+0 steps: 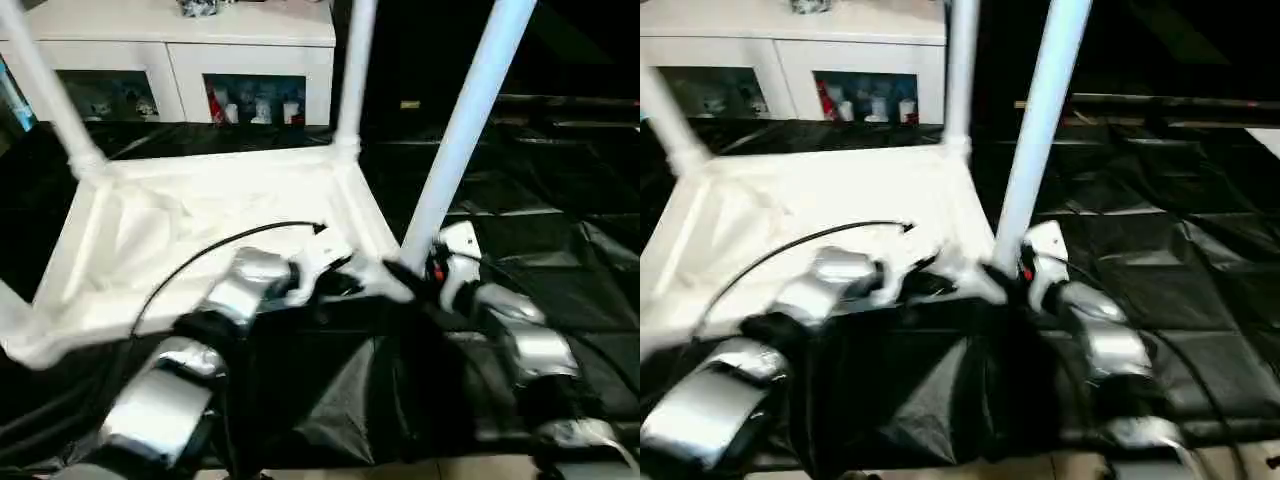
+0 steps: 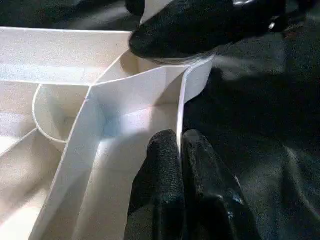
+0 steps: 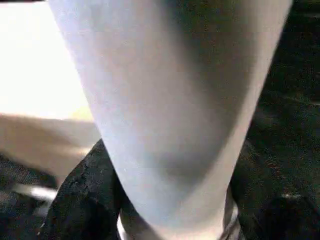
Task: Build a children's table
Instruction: Rotate leg to tighten
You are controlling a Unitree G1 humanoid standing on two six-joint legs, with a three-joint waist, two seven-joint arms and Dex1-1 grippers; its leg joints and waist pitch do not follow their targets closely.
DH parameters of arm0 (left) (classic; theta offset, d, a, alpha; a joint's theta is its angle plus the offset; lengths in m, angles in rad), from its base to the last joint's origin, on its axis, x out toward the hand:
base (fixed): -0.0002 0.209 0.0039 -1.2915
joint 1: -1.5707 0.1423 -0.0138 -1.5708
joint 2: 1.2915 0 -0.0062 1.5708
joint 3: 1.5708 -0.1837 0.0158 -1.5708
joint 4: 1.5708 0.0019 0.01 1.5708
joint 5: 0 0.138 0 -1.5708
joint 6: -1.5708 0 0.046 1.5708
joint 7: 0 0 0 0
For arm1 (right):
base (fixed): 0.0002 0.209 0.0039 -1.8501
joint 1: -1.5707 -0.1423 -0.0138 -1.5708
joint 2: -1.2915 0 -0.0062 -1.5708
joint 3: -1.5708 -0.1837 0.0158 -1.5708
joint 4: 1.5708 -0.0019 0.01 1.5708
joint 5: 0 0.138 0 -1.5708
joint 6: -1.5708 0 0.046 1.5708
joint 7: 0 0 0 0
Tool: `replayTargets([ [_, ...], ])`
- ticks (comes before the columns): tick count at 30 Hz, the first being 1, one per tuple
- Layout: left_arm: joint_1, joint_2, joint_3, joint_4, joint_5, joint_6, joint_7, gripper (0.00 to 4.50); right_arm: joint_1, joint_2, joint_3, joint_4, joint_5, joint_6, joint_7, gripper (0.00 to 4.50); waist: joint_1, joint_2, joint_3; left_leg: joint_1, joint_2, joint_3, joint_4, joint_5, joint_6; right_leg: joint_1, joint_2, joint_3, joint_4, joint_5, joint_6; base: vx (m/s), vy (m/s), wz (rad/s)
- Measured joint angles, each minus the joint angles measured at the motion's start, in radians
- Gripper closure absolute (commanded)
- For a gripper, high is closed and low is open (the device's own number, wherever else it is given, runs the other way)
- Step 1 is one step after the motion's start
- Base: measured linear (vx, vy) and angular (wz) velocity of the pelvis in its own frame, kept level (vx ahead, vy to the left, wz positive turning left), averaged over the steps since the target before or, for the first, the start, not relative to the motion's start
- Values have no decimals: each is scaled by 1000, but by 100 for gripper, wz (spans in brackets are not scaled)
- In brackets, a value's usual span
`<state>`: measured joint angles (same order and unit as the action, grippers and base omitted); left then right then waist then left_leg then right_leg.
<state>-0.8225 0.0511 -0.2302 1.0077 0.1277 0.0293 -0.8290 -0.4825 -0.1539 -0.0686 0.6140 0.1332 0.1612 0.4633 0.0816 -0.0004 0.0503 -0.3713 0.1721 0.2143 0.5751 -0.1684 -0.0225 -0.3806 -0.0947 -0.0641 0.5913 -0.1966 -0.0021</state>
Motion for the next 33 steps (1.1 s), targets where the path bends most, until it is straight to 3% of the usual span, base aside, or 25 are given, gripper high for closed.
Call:
replayTargets([
  [4, -10, -11, 9, 22, 5, -7, 17, 450, -10, 9, -2, 24, -11, -27, -25, 199, 0, 1, -1, 0, 0, 0, 0, 0, 0, 1, 0, 0, 0, 0, 0, 0, 0, 0],
  [5, -10, -11, 9, 23, 5, -8, 17, 450, -9, 9, -2, 26, -10, -33, -24, 143, 0, 1, -1, 0, 0, 0, 0, 0, 0, 1, 0, 0, 0, 1, -1, 0, 0, 0],
  [8, -10, -10, 9, 26, 5, -17, 12, 450, 0, 7, -3, 19, -6, -40, 10, 123, 2, 2, -1, 0, 0, 0, -1, 0, 0, 0, 0, 0, 0, 1, -1, 0, 0, 0],
  [23, 69, 140, 5, -102, -40, -66, -328, 450, 89, -204, 109, -140, 48, -7, 520, 123, 8, 3, -1, 0, 3, 0, -7, 0, 0, -4, 2, -3, 3, 1, -1, 0, 0, 0],
  [29, 100, 177, -11, -160, -56, -57, -447, 450, 97, -244, 161, -176, 54, 12, 651, 123, 10, 2, -1, -1, 2, 0, -6, 0, 0, -4, 1, -2, 2, 1, -1, 0, 0, 0],
  [30, 105, 179, -13, -170, -56, -53, -459, 450, 97, -244, 166, -178, 57, 16, 661, 147, 12, 2, -1, -1, 2, 0, -6, 0, 0, -4, 1, -2, 2, 1, -1, 0, 0, 0],
  [33, 117, 186, -18, -197, -59, -37, -495, 450, 97, -245, 174, -187, 69, 36, 683, 154, 17, 1, -1, -1, 2, 0, -6, 0, 0, -4, 1, -2, 2, 1, -1, 0, 0, 0],
])
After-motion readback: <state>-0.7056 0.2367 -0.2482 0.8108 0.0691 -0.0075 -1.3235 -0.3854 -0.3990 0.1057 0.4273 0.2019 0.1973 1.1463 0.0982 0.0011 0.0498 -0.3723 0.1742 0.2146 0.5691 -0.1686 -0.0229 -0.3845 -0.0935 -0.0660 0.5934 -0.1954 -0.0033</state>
